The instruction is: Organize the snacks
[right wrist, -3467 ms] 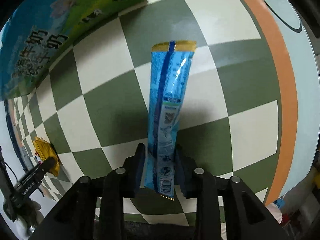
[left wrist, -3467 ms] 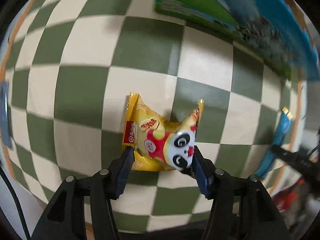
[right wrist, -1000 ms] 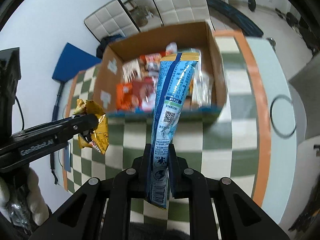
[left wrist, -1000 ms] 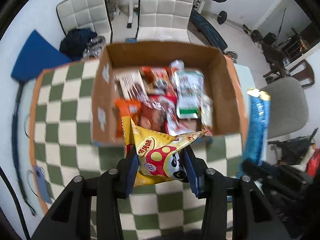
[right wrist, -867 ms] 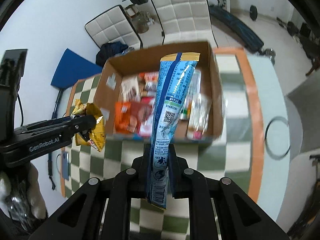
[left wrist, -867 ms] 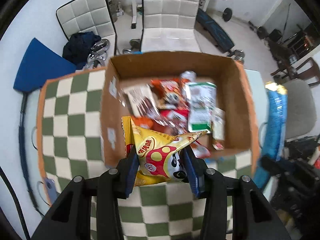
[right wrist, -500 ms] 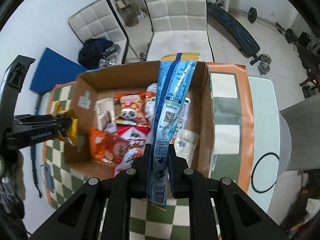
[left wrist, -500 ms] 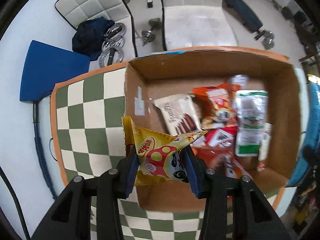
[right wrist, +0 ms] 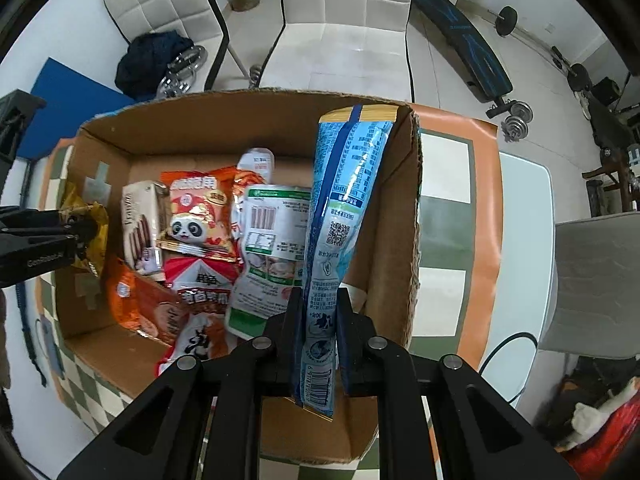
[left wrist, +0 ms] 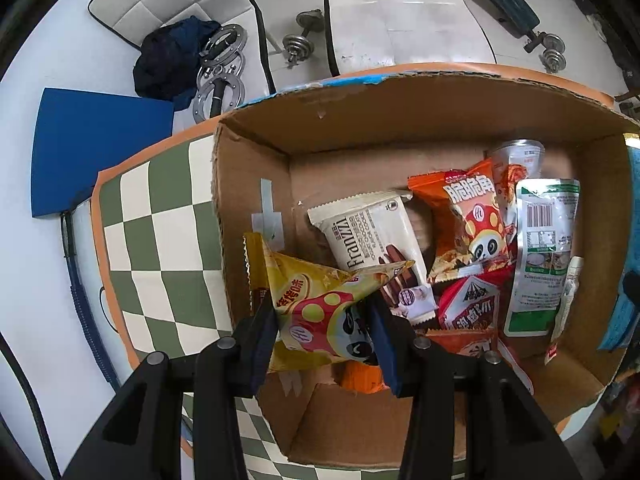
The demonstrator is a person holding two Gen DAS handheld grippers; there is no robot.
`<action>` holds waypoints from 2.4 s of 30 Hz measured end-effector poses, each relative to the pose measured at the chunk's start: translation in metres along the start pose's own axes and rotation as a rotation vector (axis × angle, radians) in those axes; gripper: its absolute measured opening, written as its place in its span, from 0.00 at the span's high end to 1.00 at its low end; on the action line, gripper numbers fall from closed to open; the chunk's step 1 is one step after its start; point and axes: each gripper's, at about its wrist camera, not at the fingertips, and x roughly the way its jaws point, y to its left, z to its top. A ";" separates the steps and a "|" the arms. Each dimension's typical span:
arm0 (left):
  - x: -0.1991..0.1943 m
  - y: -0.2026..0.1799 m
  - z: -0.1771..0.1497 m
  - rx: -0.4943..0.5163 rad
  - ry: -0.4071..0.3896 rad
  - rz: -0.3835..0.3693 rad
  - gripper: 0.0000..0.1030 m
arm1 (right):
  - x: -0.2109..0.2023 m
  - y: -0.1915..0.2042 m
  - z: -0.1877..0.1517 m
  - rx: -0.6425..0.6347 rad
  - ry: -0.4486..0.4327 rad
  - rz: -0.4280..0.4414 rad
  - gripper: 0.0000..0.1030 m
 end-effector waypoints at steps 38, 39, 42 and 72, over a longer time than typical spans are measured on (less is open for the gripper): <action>-0.027 0.006 -0.042 -0.133 -0.153 -0.167 0.10 | -0.001 0.021 -0.011 0.066 -0.009 0.043 0.10; -0.026 0.006 -0.043 -0.134 -0.149 -0.172 0.10 | -0.002 0.022 -0.013 0.065 -0.009 0.044 0.10; -0.025 0.006 -0.050 -0.138 -0.153 -0.181 0.10 | -0.003 0.026 -0.018 0.064 -0.010 0.049 0.10; -0.137 0.006 -0.212 -0.164 -0.506 -0.210 0.10 | -0.132 0.037 -0.147 0.066 -0.307 0.064 0.08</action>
